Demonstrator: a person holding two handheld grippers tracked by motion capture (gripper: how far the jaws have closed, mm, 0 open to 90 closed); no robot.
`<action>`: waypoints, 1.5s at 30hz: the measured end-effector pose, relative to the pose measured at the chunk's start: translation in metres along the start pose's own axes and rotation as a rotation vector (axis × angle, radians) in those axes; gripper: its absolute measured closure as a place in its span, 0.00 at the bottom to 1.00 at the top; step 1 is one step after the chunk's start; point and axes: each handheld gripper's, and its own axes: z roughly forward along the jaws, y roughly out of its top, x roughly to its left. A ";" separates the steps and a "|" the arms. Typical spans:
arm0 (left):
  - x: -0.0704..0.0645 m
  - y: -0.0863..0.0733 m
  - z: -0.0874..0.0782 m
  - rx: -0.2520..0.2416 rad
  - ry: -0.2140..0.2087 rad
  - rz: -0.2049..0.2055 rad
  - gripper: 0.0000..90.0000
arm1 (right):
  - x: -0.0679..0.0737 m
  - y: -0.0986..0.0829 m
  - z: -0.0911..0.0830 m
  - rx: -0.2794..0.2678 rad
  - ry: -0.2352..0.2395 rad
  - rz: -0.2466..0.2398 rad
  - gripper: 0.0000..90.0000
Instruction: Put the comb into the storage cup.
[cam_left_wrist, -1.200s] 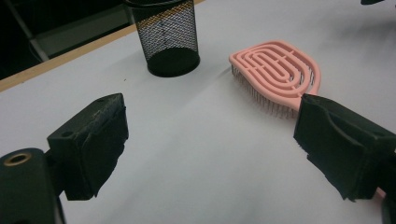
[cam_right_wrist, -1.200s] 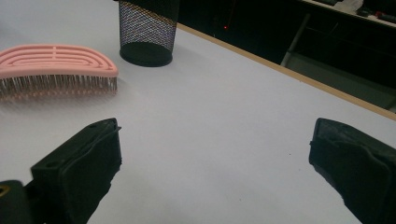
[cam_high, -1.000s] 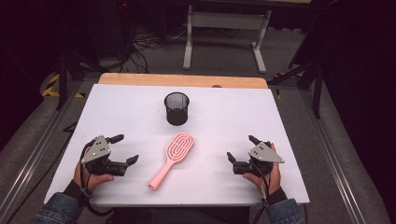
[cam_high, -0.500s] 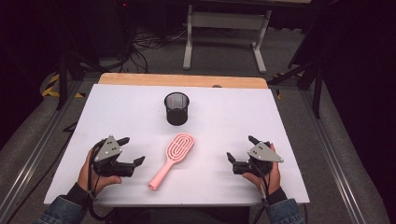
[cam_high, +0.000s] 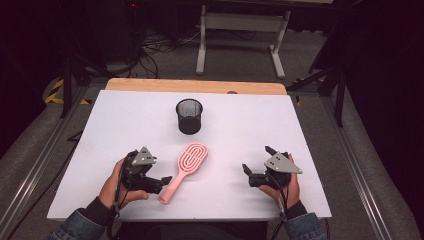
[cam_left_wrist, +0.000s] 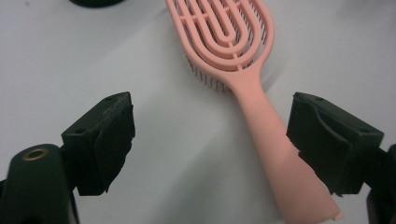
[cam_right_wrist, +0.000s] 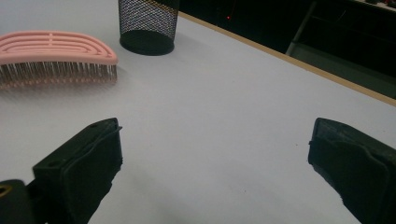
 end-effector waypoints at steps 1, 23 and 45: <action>-0.001 0.002 0.004 0.017 -0.007 0.005 0.19 | 0.000 0.000 0.000 -0.001 0.005 0.002 0.04; -0.007 0.036 0.050 0.326 -0.043 -0.074 0.38 | 0.000 -0.003 0.004 0.036 0.003 0.003 0.06; -0.009 0.042 0.058 0.326 0.002 0.010 0.77 | 0.000 -0.007 0.009 0.091 0.027 -0.007 0.07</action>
